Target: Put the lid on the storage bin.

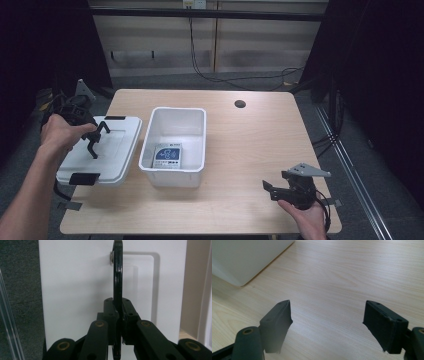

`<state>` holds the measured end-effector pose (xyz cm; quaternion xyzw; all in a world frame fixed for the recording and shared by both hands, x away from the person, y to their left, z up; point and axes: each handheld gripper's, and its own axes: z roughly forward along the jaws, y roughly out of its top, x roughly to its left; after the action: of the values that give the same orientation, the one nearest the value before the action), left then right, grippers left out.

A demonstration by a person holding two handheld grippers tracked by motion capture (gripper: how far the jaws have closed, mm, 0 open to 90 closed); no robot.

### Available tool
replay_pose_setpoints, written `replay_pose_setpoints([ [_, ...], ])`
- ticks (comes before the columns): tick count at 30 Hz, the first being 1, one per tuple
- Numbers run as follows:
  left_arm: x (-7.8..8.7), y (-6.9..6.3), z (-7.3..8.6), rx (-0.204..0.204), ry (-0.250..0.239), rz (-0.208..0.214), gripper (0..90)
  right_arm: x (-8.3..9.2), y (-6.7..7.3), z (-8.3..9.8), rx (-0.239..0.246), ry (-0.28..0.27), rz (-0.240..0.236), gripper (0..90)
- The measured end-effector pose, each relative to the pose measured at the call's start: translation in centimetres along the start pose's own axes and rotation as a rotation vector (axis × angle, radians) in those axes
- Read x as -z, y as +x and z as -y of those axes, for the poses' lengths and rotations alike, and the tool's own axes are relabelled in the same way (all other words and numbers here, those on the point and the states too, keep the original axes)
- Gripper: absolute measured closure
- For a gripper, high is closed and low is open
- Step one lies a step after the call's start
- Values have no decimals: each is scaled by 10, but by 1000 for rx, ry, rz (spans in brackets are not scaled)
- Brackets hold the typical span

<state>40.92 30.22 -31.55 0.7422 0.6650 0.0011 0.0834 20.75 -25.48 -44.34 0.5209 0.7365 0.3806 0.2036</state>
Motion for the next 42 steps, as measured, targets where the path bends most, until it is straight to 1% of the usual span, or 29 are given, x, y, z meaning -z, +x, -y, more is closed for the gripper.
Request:
replay_pose_setpoints([
  [1, 0, 0, 0, 0, 0, 0, 848, 0, 0, 0, 0, 0, 0, 219],
  [3, 5, 1, 1, -6, 3, -2, 848, 0, 0, 0, 0, 3, 1, 217],
  [5, 10, 2, 1, -3, -12, 0, 848, 0, 0, 0, 3, 3, 0, 217],
  [6, 15, 1, 1, -9, -17, -4, 848, 0, 0, 0, 3, 3, 0, 217],
  [8, 19, -1, 1, -11, -21, -3, 848, 0, 0, 0, 2, 2, 1, 217],
  [10, 23, -3, 0, -21, -19, -1, 848, -1, 0, 0, 1, 4, 1, 216],
  [13, 25, -6, 0, -17, -30, -5, 848, 0, 1, 0, 3, 3, 0, 217],
  [15, 28, -8, 0, -20, -34, 0, 848, 0, 0, 0, 1, 4, 1, 216],
  [16, 30, -9, 0, -24, -29, -1, 848, 0, 0, 0, 2, 1, 1, 216],
  [18, 35, -14, -1, -32, -36, 2, 848, 0, 0, 0, 1, 4, 1, 216],
  [19, 35, -14, -1, -32, -36, 2, 848, 0, 0, 0, 1, 4, 1, 216],
  [20, 39, -17, -1, -56, -34, 5, 848, 0, 1, 0, 1, 3, 1, 216],
  [21, 39, -17, -1, -56, -34, 5, 848, 0, 0, 0, 1, 3, 1, 216],
  [23, 43, -22, -1, -70, -43, 8, 848, 0, 0, 0, 0, 3, 0, 216],
  [24, 47, -24, -1, -75, -57, 14, 848, 0, 0, 0, 0, 3, 1, 216],
  [27, 51, -27, -2, -79, -62, 13, 848, 0, 0, 0, 2, 2, 1, 216],
  [28, 55, -31, -2, -91, -62, 9, 848, 0, 1, 0, 1, 3, 2, 216],
  [32, 57, -36, -3, -94, -69, 15, 848, 0, 0, 0, 0, 3, 1, 216],
  [34, 59, -43, -4, -100, -72, 17, 848, 0, 0, 0, 3, 3, -2, 216],
  [36, 60, -46, -5, -103, -73, 16, 848, 0, 0, 0, 1, 4, -1, 216],
  [37, 61, -52, -6, -111, -72, 16, 848, 0, 0, 0, 2, 3, -1, 216],
  [38, 61, -52, -6, -111, -72, 16, 849, 0, 0, 0, 2, 3, -1, 216],
  [39, 63, -59, -6, -120, -79, 20, 848, 0, 0, 0, 3, 3, -2, 216],
  [40, 64, -62, -7, -131, -73, 21, 848, 0, 0, 0, 3, 3, -2, 216],
  [41, 64, -62, -7, -131, -73, 21, 848, 0, 0, 0, 3, 3, -2, 216],
  [42, 65, -67, -7, -131, -76, 24, 848, 0, 0, 0, 1, 4, -1, 216],
])
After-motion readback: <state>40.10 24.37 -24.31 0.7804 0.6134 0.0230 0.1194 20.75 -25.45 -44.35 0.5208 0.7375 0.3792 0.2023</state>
